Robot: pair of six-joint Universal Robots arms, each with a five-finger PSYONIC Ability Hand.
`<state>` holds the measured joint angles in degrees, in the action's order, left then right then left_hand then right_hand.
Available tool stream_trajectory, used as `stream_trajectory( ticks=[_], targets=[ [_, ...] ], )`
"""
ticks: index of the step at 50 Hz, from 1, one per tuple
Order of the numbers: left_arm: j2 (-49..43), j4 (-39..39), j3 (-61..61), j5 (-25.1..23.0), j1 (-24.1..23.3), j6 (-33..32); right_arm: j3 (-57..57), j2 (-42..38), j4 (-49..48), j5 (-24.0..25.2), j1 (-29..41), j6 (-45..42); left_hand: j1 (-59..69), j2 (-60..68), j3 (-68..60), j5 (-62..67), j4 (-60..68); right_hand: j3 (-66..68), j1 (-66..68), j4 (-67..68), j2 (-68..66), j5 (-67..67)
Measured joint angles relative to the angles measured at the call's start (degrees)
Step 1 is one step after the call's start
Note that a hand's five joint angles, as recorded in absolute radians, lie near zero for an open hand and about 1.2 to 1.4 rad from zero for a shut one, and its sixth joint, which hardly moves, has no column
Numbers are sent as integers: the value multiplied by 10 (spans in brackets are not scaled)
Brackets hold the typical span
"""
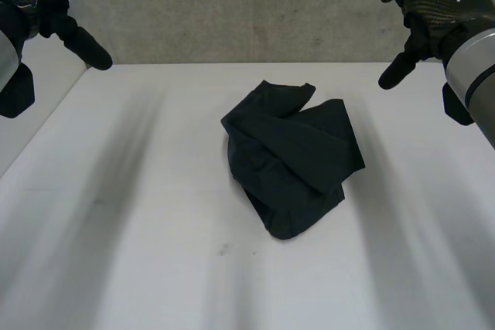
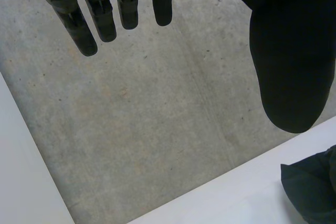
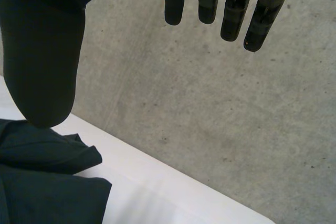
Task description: Fold the shorts.
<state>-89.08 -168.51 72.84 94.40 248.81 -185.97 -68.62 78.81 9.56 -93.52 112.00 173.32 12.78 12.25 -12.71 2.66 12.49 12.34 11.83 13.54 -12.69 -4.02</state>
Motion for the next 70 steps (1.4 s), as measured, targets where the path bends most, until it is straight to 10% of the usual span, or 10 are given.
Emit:
stream_trajectory(
  ticks=[12, 21, 33, 37, 40, 49, 64, 70],
  targets=[
    [-24, -11, 30, -7, -11, -8, -27, -15, 4, 32, -2, -81, 0, 0, 0, 0, 0, 0, 0, 0, 0, 0],
    [-131, -109, 52, -9, -103, -45, -134, -25, 17, 70, -14, -148, 7, 8, -5, 6, 6, 0, 0, 0, 0, 0],
    [-418, -252, -79, -1, -245, -289, -314, -27, -96, 80, -79, -117, 45, 53, -43, 48, 49, 0, 0, 0, 0, 0],
    [-478, -254, -143, 5, -260, -311, -340, -28, -119, 81, -83, -116, 262, 254, -237, 234, 241, 0, 0, 0, 0, 0],
    [-490, -253, -165, 38, -256, -293, -346, -28, -124, 81, -82, -116, 525, 515, -499, 488, 508, 0, 0, 0, 0, 0],
    [-360, -247, -59, 160, -202, -154, -334, -28, -123, 102, -80, -111, 530, 560, -542, 518, 557, 0, 0, 0, 0, 0],
    [-130, -250, 277, 135, -75, -53, -234, -76, -91, 144, -66, -34, 530, 553, -544, 518, 550, 0, 0, 0, 0, 0],
    [-99, -242, 370, 108, -40, -28, -117, -145, -13, 154, 1, 12, 151, 168, -170, 166, 168, 0, 0, 0, 0, 0]
  ],
)
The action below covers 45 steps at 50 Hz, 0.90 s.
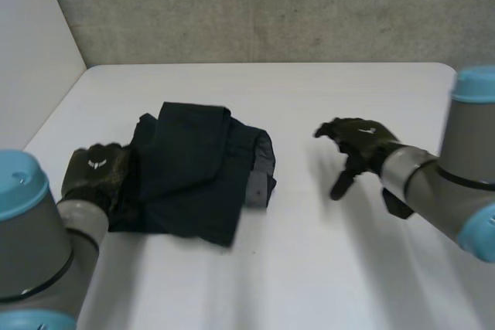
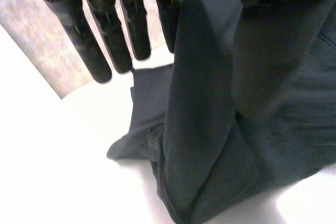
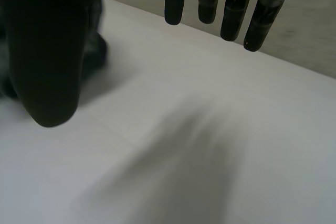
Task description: Fold the shorts.
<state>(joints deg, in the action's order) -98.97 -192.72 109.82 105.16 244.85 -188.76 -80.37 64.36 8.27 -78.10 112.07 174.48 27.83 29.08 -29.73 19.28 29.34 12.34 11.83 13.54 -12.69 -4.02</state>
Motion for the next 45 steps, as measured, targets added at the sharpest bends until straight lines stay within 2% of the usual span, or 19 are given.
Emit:
stream_trajectory(
  ticks=[6, 14, 17, 19, 27, 28, 33, 39, 40, 42, 43, 44, 45],
  targets=[
    [61, 12, 34, -11, 4, 3, 130, -51, 71, -1, 52, 47, -71, -96, 99, -104, -100, 0, 0, 0, 0, 0],
    [157, 12, -5, -23, 6, 1, 287, -109, 131, -18, 78, 150, -71, -98, 100, -106, -100, 0, 0, 0, 0, 0],
    [161, 12, -17, -27, 6, 1, 300, -116, 134, -22, 81, 158, -71, -98, 100, -106, -100, 0, 0, 0, 0, 0],
    [148, 14, -53, -41, -1, 1, 343, -149, 137, -44, 98, 179, -71, -98, 100, -106, -100, 0, 0, 0, 0, 0],
    [38, 16, -138, -51, -47, 2, 401, -216, 135, -66, 125, 187, -71, -98, 100, -106, -101, 0, 0, 0, 0, 0],
    [-14, 18, -178, -51, -67, 0, 420, -239, 134, -67, 132, 191, -71, -98, 100, -106, -102, 0, 0, 0, 0, 0],
    [-145, 43, -296, -49, -99, -24, 459, -286, 132, -69, 141, 201, -71, -98, 100, -106, -102, 0, 0, 0, 0, 0],
    [-263, 100, -419, -46, -104, -69, 486, -326, 130, -69, 146, 209, -71, -95, 98, -100, -99, 55, 38, 43, -51, -42],
    [-277, 109, -434, -45, -104, -75, 488, -329, 130, -69, 146, 209, -71, -95, 98, -98, -99, 114, 87, 101, -110, -91],
    [-302, 129, -462, -41, -101, -86, 494, -338, 129, -69, 147, 210, -40, -60, 65, -68, -71, 114, 87, 101, -110, -91],
    [-321, 147, -486, -35, -99, -93, 498, -344, 125, -69, 148, 210, 31, 0, 6, -1, -3, 310, 276, 298, -322, -268],
    [-328, 154, -495, -31, -97, -95, 499, -345, 124, -68, 148, 210, 89, 53, -46, 51, 51, 454, 375, 443, -458, -401],
    [-335, 162, -506, -26, -95, -98, 500, -345, 119, -68, 148, 209, 176, 135, -127, 131, 132, 504, 398, 494, -508, -454]
  ],
)
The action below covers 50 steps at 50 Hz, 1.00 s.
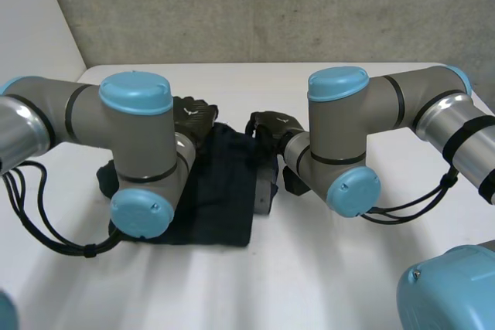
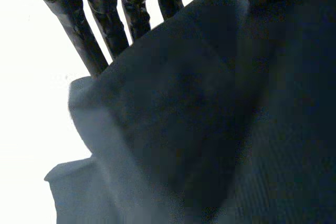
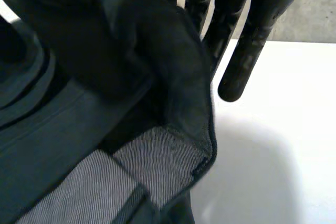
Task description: Fold the shorts.
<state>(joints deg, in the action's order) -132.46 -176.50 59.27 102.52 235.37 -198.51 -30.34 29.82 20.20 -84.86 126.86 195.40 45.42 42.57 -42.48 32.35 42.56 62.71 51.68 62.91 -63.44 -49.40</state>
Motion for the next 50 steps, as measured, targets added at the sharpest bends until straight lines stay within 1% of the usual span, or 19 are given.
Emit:
stream_trajectory(
  ticks=[1, 4, 11, 15, 20, 22, 24, 26, 29, 30, 31, 36, 40, 41, 43, 44, 45, 48, 50],
  targets=[
    [-6, 9, -12, 6, 3, -3, 2, 3, -8, 2, 0, -2, 113, 129, -119, 119, 118, 33, 12, 34, -32, -36],
    [-4, 18, -29, 14, 10, -5, 6, 15, -24, 6, -1, -8, 162, 214, -208, 200, 212, 48, 26, 51, -37, -47],
    [51, 7, -97, 20, 27, -6, 21, 87, -102, 6, -14, -68, 163, 239, -233, 205, 229, 48, 26, 51, -37, -47],
    [95, -23, -167, 18, 43, -4, 16, 179, -205, -11, -24, -146, 179, 239, -233, 212, 229, 48, 26, 51, -37, -47],
    [146, -60, -185, 1, 53, 2, -22, 252, -285, -23, -28, -187, 182, 239, -233, 218, 229, 48, 28, 51, -37, -47],
    [146, -60, -185, 1, 53, 2, -22, 252, -285, -23, -28, -187, 182, 239, -233, 218, 229, 48, 28, 51, -37, -47],
    [194, -81, -138, -39, 62, 11, -79, 300, -322, -24, -34, -207, 179, 216, -217, 214, 221, 48, 28, 51, -37, -60],
    [211, -86, -102, -61, 67, 18, -106, 314, -328, -23, -40, -212, 172, 204, -206, 207, 210, 48, 30, 51, -37, -61],
    [238, -90, -13, -109, 81, 32, -155, 325, -330, -21, -53, -217, 125, 157, -159, 162, 159, 48, 33, 51, -37, -61],
    [238, -90, -13, -109, 81, 32, -155, 325, -330, -21, -53, -217, 125, 157, -159, 162, 159, 48, 33, 51, -37, -61],
    [251, -92, 54, -138, 90, 38, -203, 330, -328, -16, -63, -219, 56, 94, -96, 98, 93, 48, 33, 51, -37, -61],
    [268, -112, 210, -182, 110, 42, -315, 330, -320, 8, -76, -224, 8, 37, -40, 39, 37, 48, 37, 52, -37, -61],
    [281, -150, 341, -195, 129, 32, -424, 335, -316, 41, -86, -243, -33, -6, 2, -7, -7, 48, 37, 52, -37, -61],
    [281, -150, 341, -195, 129, 32, -424, 335, -316, 41, -86, -243, -33, -6, 2, -7, -7, 48, 37, 52, -37, -61],
    [299, -175, 407, -195, 142, 15, -499, 348, -316, 68, -95, -267, -79, -54, 47, -53, -52, 48, 37, 52, -37, -61],
    [299, -175, 407, -195, 142, 15, -499, 348, -316, 68, -95, -267, -79, -54, 47, -53, -52, 48, 37, 52, -37, -61],
    [316, -186, 439, -195, 148, 2, -536, 358, -317, 82, -99, -282, -146, -110, 108, -113, -112, 48, 37, 52, -37, -61],
    [346, -196, 473, -193, 154, -15, -566, 371, -319, 93, -101, -294, -225, -191, 186, -195, -196, 48, 37, 52, -37, -61],
    [346, -196, 473, -193, 154, -15, -566, 371, -319, 93, -101, -294, -225, -191, 186, -195, -196, 48, 37, 52, -37, -61]
  ],
)
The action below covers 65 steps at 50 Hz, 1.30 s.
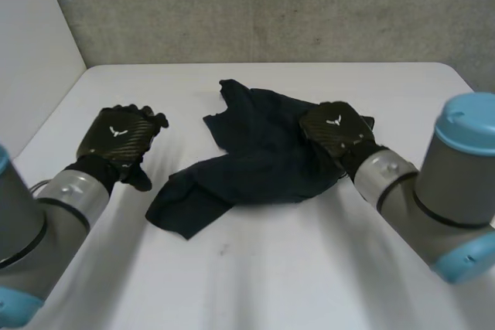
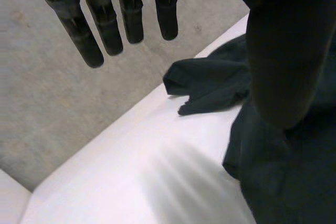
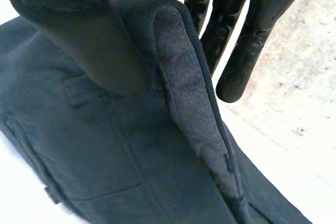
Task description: Fold the shorts.
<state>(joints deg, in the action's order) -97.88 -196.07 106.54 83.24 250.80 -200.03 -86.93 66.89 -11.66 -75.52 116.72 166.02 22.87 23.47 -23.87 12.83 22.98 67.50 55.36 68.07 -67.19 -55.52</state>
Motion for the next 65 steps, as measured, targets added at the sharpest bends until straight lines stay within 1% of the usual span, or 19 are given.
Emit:
stream_trajectory(
  ticks=[2, 4, 8, 10, 11, 15, 26, 27, 29, 30, 33, 34, 37, 43, 44, 45, 55, 61, 65],
  targets=[
    [47, -1, 25, 5, 1, -6, -68, 57, -9, 20, -5, -21, -35, -53, 54, -52, -50, 0, 0, 0, 0, 0],
    [62, 2, 28, 7, 0, 0, -81, 75, -12, 22, -6, -22, -43, -59, 61, -59, -56, 0, 0, 0, 0, 0],
    [88, 13, 30, 19, -6, 42, -105, 122, -19, 25, -7, -23, -45, -62, 62, -61, -56, 0, 0, 0, 0, 0],
    [96, 25, 29, 33, -15, 94, -117, 156, -22, 25, -6, -21, -45, -62, 62, -61, -56, 0, 0, 0, 0, 0],
    [96, 25, 29, 33, -15, 94, -117, 156, -22, 25, -6, -21, -45, -62, 62, -61, -56, 0, 0, 0, 0, 0],
    [65, 36, 26, 52, -31, 158, -129, 218, -25, 24, -7, -16, -45, -62, 62, -61, -56, 0, 0, 0, 0, 0],
    [-43, 45, 1, 95, -47, 169, -129, 291, -21, 25, -8, -15, -45, -62, 62, -60, -56, 0, 0, 0, 0, 0],
    [-63, 47, -10, 101, -48, 166, -129, 301, -21, 26, -8, -15, -35, -45, 48, -42, -42, 0, 0, 0, 0, 0],
    [-89, 54, -26, 106, -48, 163, -129, 313, -21, 26, -9, -15, 95, 72, -68, 78, 77, 0, 0, 0, 0, 0],
    [-94, 56, -30, 107, -48, 162, -129, 314, -21, 26, -9, -15, 106, 85, -76, 87, 87, 0, 0, 0, 0, 0],
    [-118, 78, -49, 107, -48, 160, -127, 325, -21, 25, -10, -15, 389, 345, -338, 333, 340, 0, 0, 0, 0, 0],
    [-124, 90, -57, 106, -48, 160, -126, 329, -21, 25, -11, -15, 433, 412, -404, 406, 417, 0, 0, 0, 0, 0],
    [-123, 115, -73, 100, -48, 160, -123, 333, -19, 23, -13, -17, 433, 443, -434, 419, 446, 0, 0, 0, 0, 0],
    [-91, 146, -93, 88, -45, 160, -114, 335, -10, 22, -20, -20, 433, 447, -440, 419, 453, 0, 0, 0, 0, 0],
    [-5, 163, -117, 75, -32, 159, -91, 335, 21, 22, -34, -22, 433, 447, -440, 419, 453, 0, 0, 2, 0, 0],
    [38, 168, -129, 72, -23, 157, -82, 335, 33, 22, -38, -22, 433, 447, -440, 419, 453, 0, 0, 2, 0, 0],
    [251, 218, -220, 67, 24, 132, 57, 329, 205, 24, -69, -25, 433, 450, -443, 419, 453, 0, 0, 3, 0, 0],
    [293, 241, -245, 67, 26, 127, 155, 299, 318, 23, -83, -56, 433, 451, -444, 419, 455, 0, 0, 3, 0, 0],
    [268, 246, -238, 67, 23, 126, 190, 253, 386, 20, -92, -98, 433, 451, -444, 419, 455, 0, 0, 3, 0, 0]
  ],
)
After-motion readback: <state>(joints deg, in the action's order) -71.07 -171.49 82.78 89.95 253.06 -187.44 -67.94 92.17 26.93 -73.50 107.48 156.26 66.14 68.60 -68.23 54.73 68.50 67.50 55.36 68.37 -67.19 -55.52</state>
